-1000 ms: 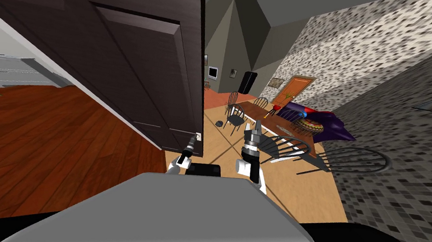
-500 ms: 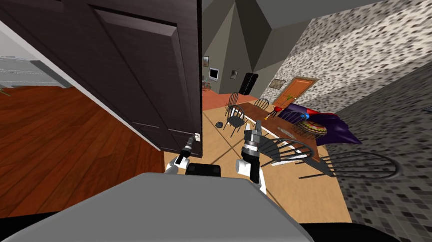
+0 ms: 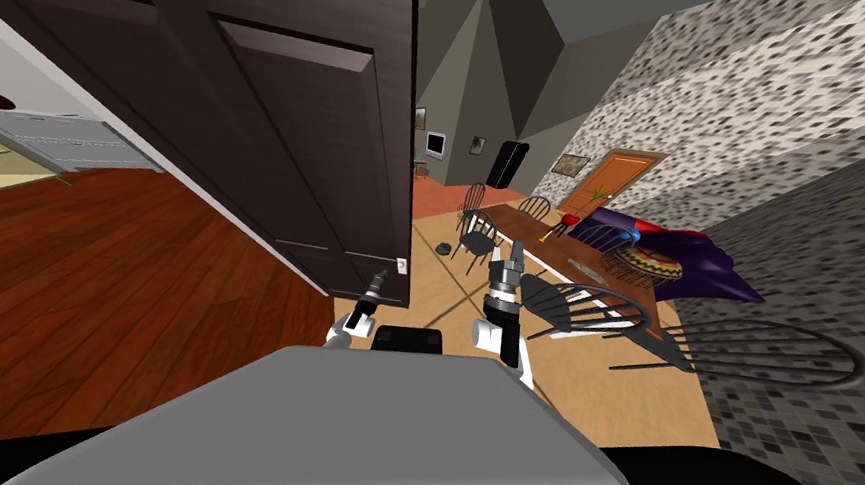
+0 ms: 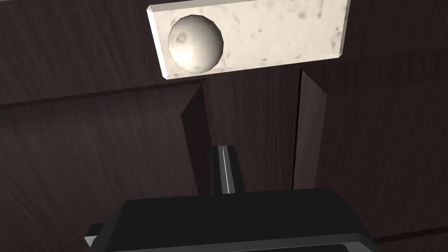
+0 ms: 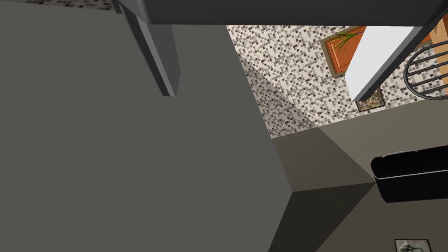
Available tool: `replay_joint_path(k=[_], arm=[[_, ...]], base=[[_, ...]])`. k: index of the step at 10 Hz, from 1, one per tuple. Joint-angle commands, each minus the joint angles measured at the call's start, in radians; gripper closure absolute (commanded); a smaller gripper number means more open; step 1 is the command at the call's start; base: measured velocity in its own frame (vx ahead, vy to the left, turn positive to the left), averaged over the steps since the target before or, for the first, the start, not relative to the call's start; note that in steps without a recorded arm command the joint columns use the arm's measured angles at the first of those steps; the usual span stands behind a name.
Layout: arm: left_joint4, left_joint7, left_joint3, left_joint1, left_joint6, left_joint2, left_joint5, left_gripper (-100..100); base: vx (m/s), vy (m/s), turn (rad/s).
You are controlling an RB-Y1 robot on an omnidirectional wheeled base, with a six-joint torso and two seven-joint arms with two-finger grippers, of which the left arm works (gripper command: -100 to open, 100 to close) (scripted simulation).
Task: Push the door open
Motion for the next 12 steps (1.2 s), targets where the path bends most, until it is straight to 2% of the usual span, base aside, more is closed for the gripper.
replay_joint_path(k=[1,2,3,4,5,6,8,9,11,12], arm=[[-0.013,-0.005,-0.017,0.012,0.001,-0.010,0.005,-100],[-0.022,-0.008,-0.030,0.020,0.002,-0.035,0.009,-100],[-0.022,-0.008,-0.030,0.020,0.002,-0.035,0.009,-100],[-0.029,-0.011,-0.039,0.026,0.003,-0.064,0.012,-100],[-0.032,-0.012,-0.044,0.029,0.003,-0.080,0.013,-100],[-0.033,-0.012,-0.045,0.030,0.003,-0.085,0.013,-100],[-0.029,-0.008,-0.042,0.028,0.000,-0.059,0.014,-100],[-0.028,-0.008,-0.042,0.028,-0.001,-0.053,0.014,-100],[-0.024,-0.009,-0.037,0.025,-0.004,-0.025,0.016,-100],[-0.021,-0.010,-0.034,0.022,-0.006,-0.017,0.017,-100]], base=[[-0.198,0.110,0.132],[-0.256,0.056,0.126],[-0.177,0.008,0.025],[-0.146,-0.055,0.054],[-0.166,-0.122,0.047],[-0.170,-0.114,0.014],[0.011,-0.006,0.002],[0.191,0.067,-0.007],[0.202,0.065,-0.018],[0.237,-0.062,-0.038]])
